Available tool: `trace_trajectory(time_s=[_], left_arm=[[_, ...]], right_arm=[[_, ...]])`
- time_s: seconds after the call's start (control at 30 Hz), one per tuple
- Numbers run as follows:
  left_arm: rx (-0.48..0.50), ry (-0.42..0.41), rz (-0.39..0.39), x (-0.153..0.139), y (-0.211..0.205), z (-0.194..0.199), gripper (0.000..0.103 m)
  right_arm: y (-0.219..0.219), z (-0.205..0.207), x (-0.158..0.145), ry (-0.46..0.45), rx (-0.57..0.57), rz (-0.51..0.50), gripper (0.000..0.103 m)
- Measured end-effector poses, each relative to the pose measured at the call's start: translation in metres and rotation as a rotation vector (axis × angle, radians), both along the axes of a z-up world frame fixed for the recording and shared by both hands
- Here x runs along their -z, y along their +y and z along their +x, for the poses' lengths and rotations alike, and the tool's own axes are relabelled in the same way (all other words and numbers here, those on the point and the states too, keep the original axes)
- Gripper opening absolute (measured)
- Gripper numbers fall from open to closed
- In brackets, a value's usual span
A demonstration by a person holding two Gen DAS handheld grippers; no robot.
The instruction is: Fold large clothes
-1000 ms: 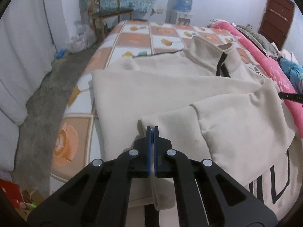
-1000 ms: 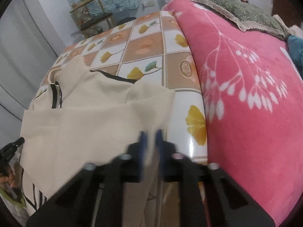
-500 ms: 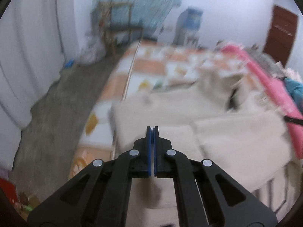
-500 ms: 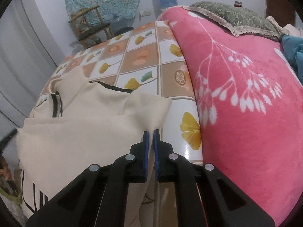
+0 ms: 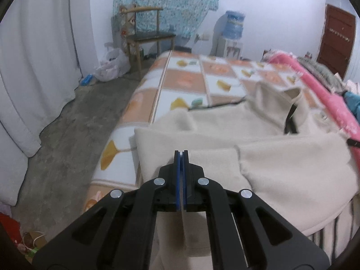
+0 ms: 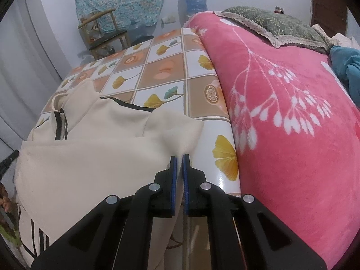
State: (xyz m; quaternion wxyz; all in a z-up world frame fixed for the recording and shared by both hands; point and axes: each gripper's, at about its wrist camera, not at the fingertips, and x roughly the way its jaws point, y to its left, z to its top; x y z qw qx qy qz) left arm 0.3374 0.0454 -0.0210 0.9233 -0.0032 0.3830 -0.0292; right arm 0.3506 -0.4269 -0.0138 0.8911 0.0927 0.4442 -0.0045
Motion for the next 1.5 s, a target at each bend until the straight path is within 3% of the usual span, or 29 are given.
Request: trace_trajectory(time_s=[0.3, 0.47, 0.57, 0.63, 0.7, 0.77, 0.83, 0.9, 0.97, 1.03, 1.07, 1.17, 1.23, 1.3, 1.4, 1.5], left_arm=[[-0.003, 0.017, 0.047, 0.009, -0.001, -0.005, 0.006], [0.014, -0.002, 0.007, -0.014, 0.007, -0.024, 0.007], [0.072, 0.019, -0.053, -0.023, 0.008, -0.041, 0.009], [0.105, 0.069, -0.097, -0.019, 0.006, -0.048, 0.016], [0.123, 0.125, -0.12, -0.008, 0.002, -0.051, 0.018], [0.12, 0.175, -0.094, 0.009, -0.003, -0.054, 0.019], [0.127, 0.14, -0.068, 0.013, -0.007, -0.059, 0.02], [0.123, 0.146, -0.06, 0.012, -0.008, -0.061, 0.02], [0.108, 0.15, -0.072, 0.004, -0.006, -0.067, 0.029], [0.1, 0.114, -0.078, -0.007, -0.002, -0.081, 0.044], [0.097, 0.088, -0.076, -0.015, 0.0, -0.094, 0.046], [0.088, 0.067, -0.088, -0.022, 0.008, -0.123, 0.056], [0.08, 0.074, -0.118, -0.02, 0.014, -0.148, 0.059], [0.072, 0.076, -0.132, -0.017, 0.018, -0.166, 0.061], [0.055, 0.073, -0.146, -0.013, 0.026, -0.196, 0.061], [0.056, 0.06, -0.158, -0.011, 0.035, -0.226, 0.062]], right_arm=[[0.004, 0.005, 0.005, 0.017, -0.005, -0.047, 0.006], [0.01, -0.023, -0.025, -0.046, -0.028, -0.113, 0.009], [0.028, -0.058, -0.047, -0.087, -0.153, -0.113, 0.009], [0.044, -0.077, -0.049, -0.074, -0.256, -0.119, 0.009], [0.058, -0.094, -0.04, -0.033, -0.345, -0.13, 0.009], [0.063, -0.103, -0.022, 0.035, -0.372, -0.149, 0.009], [0.058, -0.103, 0.002, 0.118, -0.344, -0.17, 0.009], [0.05, -0.106, 0.007, 0.118, -0.308, -0.148, 0.008], [0.051, -0.114, -0.007, 0.108, -0.253, -0.159, 0.008], [0.058, -0.129, -0.022, 0.061, -0.242, -0.194, 0.008], [0.063, -0.141, -0.03, 0.035, -0.246, -0.205, 0.008], [0.076, -0.169, -0.034, 0.018, -0.259, -0.158, 0.014], [0.09, -0.19, -0.027, 0.03, -0.284, -0.109, 0.035], [0.104, -0.207, -0.016, 0.023, -0.28, -0.128, 0.054], [0.122, -0.22, -0.002, 0.044, -0.278, -0.145, 0.059], [0.132, -0.23, 0.008, 0.05, -0.273, -0.101, 0.075]])
